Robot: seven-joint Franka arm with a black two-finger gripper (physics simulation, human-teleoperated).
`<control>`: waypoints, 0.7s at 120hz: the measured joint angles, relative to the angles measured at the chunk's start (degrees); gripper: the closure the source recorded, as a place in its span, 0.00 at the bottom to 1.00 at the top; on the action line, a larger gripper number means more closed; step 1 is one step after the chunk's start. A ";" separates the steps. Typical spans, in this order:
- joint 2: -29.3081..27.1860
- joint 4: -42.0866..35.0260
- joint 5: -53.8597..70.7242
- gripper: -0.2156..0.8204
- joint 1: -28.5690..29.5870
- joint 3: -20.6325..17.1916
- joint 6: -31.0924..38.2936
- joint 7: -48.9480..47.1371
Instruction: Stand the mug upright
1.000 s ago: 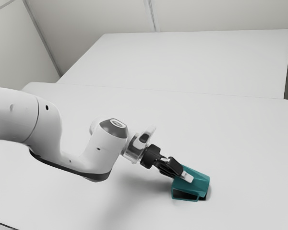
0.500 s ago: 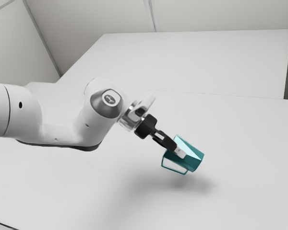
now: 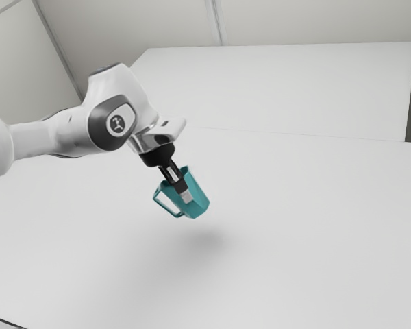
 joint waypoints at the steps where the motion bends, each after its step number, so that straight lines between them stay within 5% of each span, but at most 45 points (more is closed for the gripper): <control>1: -0.21 -0.06 0.58 0.93 0.10 -0.01 -0.14 -0.29; 56: -4.65 -5.51 20.38 0.93 4.22 -0.23 -2.52 -14.34; 84: -4.72 -9.54 24.65 0.93 4.56 -0.22 3.33 -20.68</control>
